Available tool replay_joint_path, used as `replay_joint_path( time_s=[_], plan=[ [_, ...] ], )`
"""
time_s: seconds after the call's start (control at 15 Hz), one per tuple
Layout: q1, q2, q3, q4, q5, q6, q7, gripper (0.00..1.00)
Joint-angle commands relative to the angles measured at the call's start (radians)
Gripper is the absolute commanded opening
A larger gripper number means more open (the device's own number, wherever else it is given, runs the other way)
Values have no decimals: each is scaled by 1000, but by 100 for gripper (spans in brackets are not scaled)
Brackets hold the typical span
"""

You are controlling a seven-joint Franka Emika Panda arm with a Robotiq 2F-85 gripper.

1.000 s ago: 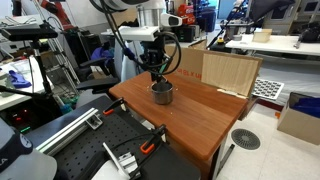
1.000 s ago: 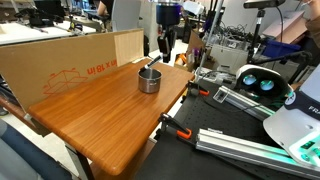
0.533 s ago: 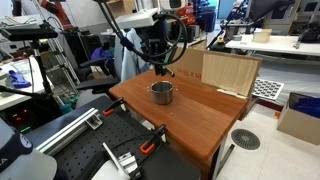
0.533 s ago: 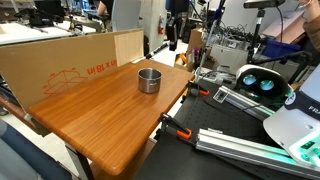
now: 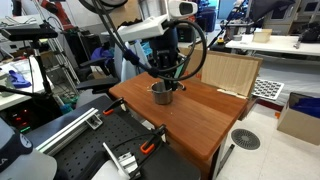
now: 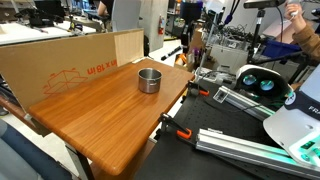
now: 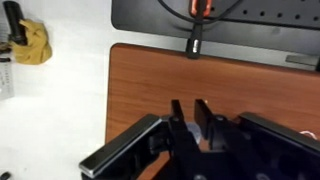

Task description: Take the marker out of the pot and put it on the right side of the table

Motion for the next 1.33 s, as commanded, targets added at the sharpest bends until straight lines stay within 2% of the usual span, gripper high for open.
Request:
replay_joint_path(
  time_s=[0.0,0.2,0.67,0.93,1.27],
  plan=[
    [-33,58,-23,-1,-105,93,51,5],
    [-52,121,-55,21,-125,137,44,5],
    [-68,332,-100,113,-54,280,-40,5],
    [-67,462,-94,184,-32,316,-51,5],
    [-83,593,-52,265,27,309,-98,5]
  ],
)
